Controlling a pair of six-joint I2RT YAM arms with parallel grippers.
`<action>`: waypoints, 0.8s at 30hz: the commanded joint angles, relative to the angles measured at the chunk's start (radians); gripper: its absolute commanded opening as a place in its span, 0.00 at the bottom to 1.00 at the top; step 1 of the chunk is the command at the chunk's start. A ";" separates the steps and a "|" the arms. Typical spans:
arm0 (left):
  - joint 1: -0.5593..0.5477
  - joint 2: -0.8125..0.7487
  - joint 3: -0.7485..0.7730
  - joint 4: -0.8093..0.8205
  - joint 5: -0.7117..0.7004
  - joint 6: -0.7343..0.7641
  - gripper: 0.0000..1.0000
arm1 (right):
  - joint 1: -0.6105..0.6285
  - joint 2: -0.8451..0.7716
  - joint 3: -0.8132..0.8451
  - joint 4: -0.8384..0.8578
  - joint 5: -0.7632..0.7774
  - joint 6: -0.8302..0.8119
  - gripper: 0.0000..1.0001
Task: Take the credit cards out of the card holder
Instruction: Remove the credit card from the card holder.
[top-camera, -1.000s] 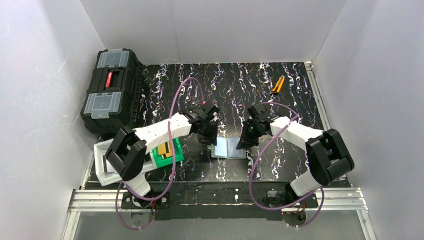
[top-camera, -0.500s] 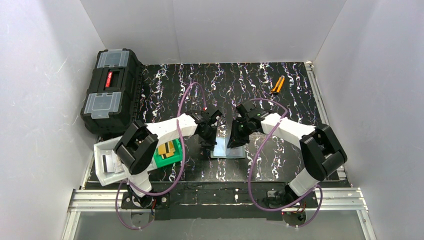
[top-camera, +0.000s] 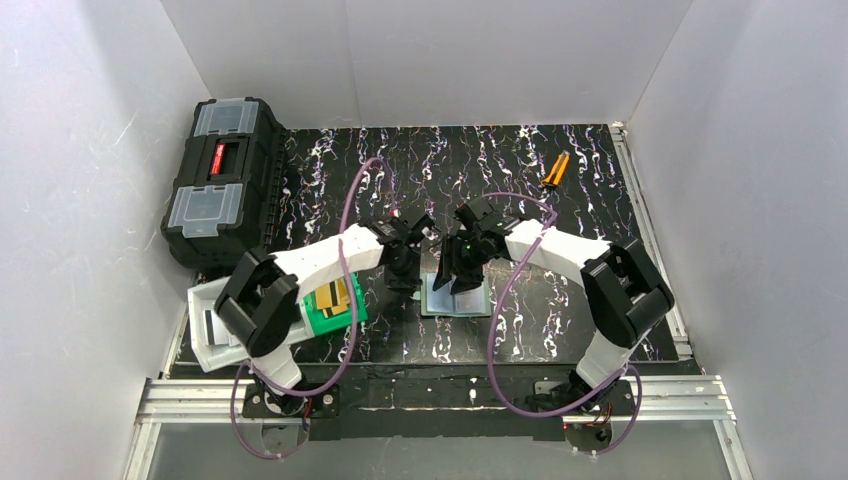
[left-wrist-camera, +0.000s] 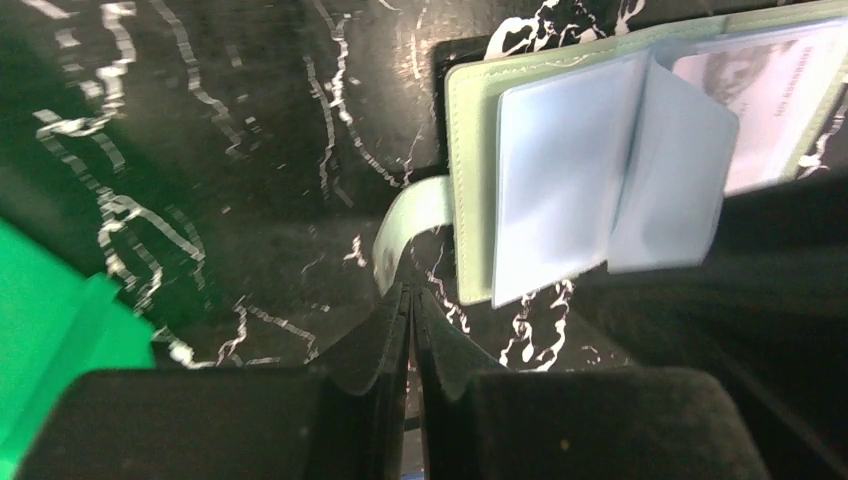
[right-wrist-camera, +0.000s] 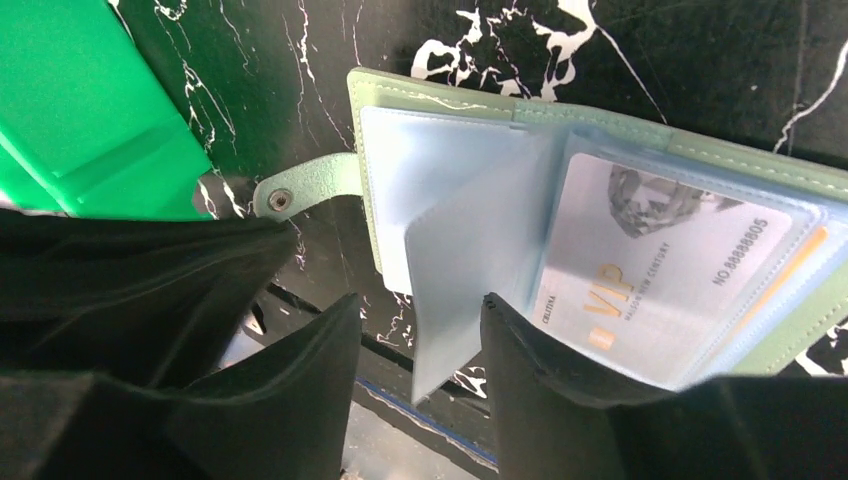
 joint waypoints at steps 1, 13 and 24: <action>0.013 -0.160 0.027 -0.109 -0.075 -0.016 0.06 | 0.013 0.031 0.048 0.026 -0.024 0.020 0.59; 0.014 -0.254 0.052 -0.163 -0.057 -0.006 0.06 | 0.026 0.084 0.078 0.059 -0.043 0.065 0.76; 0.012 -0.145 0.110 -0.027 0.143 -0.044 0.15 | -0.044 -0.082 0.017 -0.065 0.111 0.010 0.77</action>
